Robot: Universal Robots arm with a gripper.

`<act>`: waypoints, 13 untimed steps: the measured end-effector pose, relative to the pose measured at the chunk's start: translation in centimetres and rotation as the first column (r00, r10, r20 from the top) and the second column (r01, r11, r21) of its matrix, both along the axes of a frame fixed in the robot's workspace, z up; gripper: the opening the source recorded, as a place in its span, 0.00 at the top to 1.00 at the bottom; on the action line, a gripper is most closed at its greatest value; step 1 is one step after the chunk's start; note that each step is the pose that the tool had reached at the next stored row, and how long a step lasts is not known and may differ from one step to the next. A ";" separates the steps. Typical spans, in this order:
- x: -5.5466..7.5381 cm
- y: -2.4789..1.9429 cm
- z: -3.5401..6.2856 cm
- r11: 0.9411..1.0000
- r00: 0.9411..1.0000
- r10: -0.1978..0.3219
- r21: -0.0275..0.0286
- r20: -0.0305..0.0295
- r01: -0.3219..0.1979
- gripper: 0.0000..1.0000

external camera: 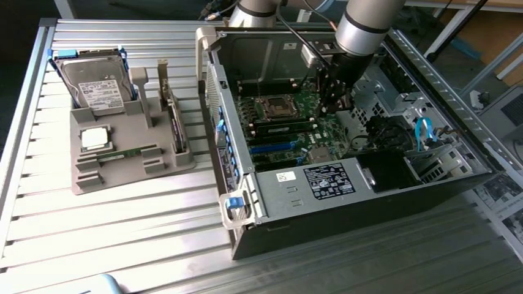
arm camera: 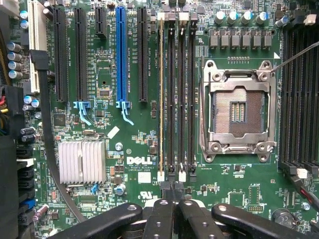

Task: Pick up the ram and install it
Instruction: 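Press down the ram until it locks into place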

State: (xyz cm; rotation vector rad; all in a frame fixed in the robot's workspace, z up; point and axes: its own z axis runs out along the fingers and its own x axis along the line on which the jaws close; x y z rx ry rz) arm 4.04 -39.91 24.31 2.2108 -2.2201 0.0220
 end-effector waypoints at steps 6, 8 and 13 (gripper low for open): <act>0.0 0.00 -0.23 1.000 1.000 0.000 0.000 0.000 0.000 0.89; 0.0 0.00 -0.30 1.000 1.000 0.000 0.000 0.000 0.000 0.89; 0.0 0.00 -0.49 1.000 1.000 0.000 0.000 0.000 0.000 0.89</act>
